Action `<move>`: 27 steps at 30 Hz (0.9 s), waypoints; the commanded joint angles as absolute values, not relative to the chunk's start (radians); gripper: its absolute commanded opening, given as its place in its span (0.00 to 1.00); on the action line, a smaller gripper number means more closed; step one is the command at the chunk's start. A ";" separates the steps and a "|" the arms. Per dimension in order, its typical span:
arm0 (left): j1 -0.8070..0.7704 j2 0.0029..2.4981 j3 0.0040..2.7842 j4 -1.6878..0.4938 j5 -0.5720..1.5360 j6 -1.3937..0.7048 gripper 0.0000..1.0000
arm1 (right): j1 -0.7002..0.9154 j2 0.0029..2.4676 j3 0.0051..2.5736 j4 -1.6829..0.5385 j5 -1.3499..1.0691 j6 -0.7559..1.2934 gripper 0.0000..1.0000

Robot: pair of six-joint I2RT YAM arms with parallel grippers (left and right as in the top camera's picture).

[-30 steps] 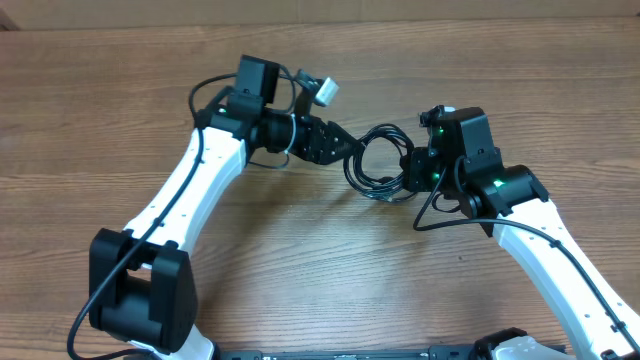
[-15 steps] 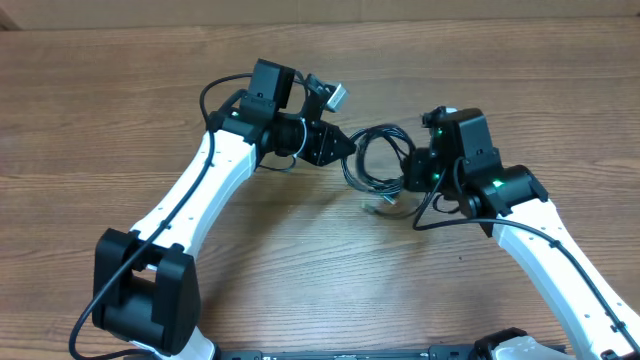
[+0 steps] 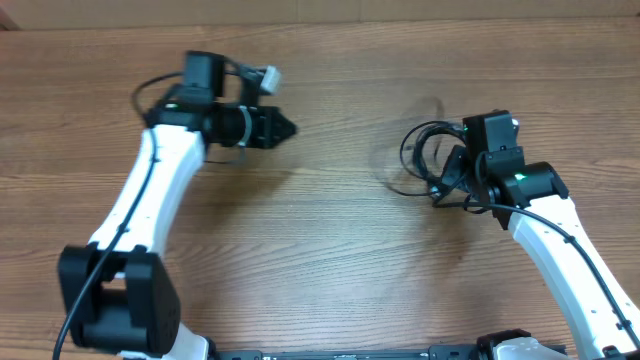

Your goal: Untangle cables

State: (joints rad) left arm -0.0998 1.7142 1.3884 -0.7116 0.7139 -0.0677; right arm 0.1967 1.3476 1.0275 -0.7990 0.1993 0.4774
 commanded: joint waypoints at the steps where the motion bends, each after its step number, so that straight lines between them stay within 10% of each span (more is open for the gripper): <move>1: -0.074 1.644 1.404 -0.714 0.588 -0.076 0.04 | 0.199 1.343 1.041 -0.778 0.207 0.493 0.04; 12: -0.086 1.599 1.404 -0.722 0.685 -0.134 0.13 | 0.204 1.343 1.041 -0.653 -0.736 0.047 0.08; 19: -0.140 1.599 1.404 -0.729 0.684 -0.089 0.30 | 0.202 1.343 1.041 -0.721 -0.144 0.275 0.67; 27: -0.245 1.600 1.387 -0.762 0.567 -0.081 0.54 | 0.202 1.343 1.041 -0.743 -0.142 0.284 0.77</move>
